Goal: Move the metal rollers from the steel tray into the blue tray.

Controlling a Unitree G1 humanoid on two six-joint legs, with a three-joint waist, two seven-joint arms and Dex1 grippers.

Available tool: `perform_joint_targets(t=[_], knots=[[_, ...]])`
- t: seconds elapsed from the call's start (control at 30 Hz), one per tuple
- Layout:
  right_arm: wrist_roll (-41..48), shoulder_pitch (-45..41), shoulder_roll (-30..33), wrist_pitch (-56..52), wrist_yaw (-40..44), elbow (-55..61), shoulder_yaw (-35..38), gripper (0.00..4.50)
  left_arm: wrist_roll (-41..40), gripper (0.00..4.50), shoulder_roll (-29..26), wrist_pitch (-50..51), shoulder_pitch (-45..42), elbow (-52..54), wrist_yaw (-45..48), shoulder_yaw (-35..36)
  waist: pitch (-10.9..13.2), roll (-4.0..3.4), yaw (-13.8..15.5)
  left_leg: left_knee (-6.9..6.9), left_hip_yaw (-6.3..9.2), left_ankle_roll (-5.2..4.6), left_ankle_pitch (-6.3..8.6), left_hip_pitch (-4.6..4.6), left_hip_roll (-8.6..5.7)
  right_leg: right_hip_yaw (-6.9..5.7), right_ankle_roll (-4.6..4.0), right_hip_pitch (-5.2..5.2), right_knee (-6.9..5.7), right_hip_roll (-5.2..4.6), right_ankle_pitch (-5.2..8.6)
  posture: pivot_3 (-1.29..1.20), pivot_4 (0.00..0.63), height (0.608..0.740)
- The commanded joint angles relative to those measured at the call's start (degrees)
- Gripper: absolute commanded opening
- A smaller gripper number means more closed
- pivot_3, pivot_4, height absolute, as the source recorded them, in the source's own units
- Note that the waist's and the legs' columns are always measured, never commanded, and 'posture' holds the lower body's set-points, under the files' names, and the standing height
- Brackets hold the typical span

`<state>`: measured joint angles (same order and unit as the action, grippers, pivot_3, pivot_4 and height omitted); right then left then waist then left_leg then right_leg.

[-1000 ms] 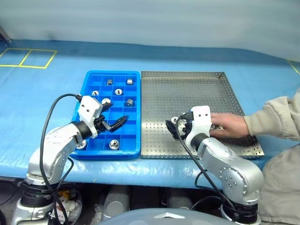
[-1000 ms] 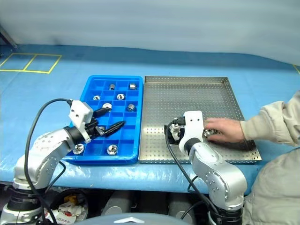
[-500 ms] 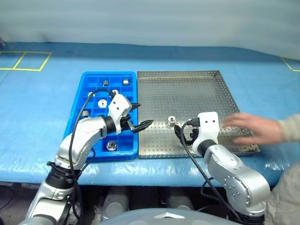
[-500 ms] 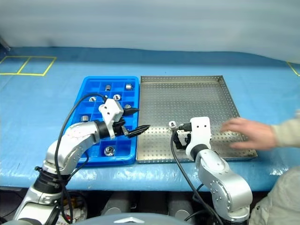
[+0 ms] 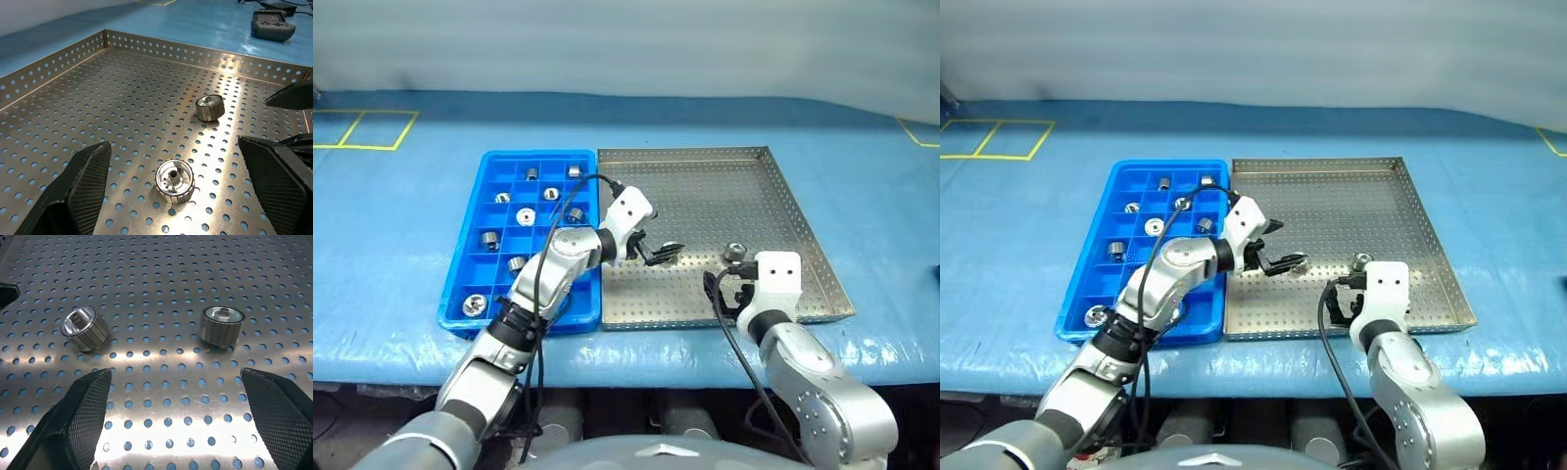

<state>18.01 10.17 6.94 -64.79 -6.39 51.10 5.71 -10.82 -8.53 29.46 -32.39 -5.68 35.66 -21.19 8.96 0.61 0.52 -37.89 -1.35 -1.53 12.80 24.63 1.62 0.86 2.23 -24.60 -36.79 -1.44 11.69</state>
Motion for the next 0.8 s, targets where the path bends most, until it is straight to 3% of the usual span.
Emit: perform_joint_targets(t=[0.03, 0.37, 0.47, 0.7, 0.8], knots=[[-1.0, 0.5, -0.7, 1.6, -0.4, 3.3, 0.9, 4.45, 2.3, 4.5, 2.9, -3.2, -2.3, -4.1, -1.2, -0.7, 0.0, 0.0, -0.4, -0.02, 0.0, 0.0, 0.0, 0.0, 0.0, 0.0, 0.0, 0.0, 0.0, 0.0, 0.0, -0.04, 0.15, 0.74], [-2.0, 1.5, -4.3, 2.0, -0.4, 4.8, 0.9, 4.45, 8.4, 4.5, 9.7, -6.6, -6.2, -18.8, -4.8, -1.6, 0.0, 0.0, -2.0, -0.05, 0.0, -0.01, 0.0, 0.01, -0.01, 0.02, 0.03, 0.0, -0.01, 0.0, -0.02, -0.07, 0.15, 0.74], [-2.3, 1.8, -4.7, 2.0, -0.3, 4.9, 0.8, 4.5, 9.9, 3.96, 10.4, -6.1, -6.6, -20.9, -6.2, -1.5, 0.0, 0.01, -2.3, -0.05, 0.0, -0.01, 0.0, 0.0, 0.0, 0.03, 0.03, 0.0, -0.04, 0.0, -0.02, -0.08, 0.15, 0.74], [-2.6, 1.6, -5.4, 2.2, -0.2, 4.4, 0.5, 4.5, 11.5, 1.71, 8.6, -4.0, -5.1, -17.4, -4.7, -1.8, 0.0, 0.01, -2.5, -0.04, -0.01, -0.01, 0.0, 0.0, 0.01, 0.04, 0.03, -0.01, -0.04, -0.02, -0.02, -0.07, 0.15, 0.74], [-2.6, 0.4, -5.4, 2.1, 0.0, 3.5, -0.3, 4.5, 9.2, 1.72, 7.1, -1.5, -3.6, -10.4, -2.4, -0.5, 0.0, 0.01, -2.6, -0.03, -0.02, -0.01, 0.0, 0.0, 0.03, 0.05, 0.03, -0.02, -0.04, -0.01, -0.02, -0.05, 0.15, 0.74]])
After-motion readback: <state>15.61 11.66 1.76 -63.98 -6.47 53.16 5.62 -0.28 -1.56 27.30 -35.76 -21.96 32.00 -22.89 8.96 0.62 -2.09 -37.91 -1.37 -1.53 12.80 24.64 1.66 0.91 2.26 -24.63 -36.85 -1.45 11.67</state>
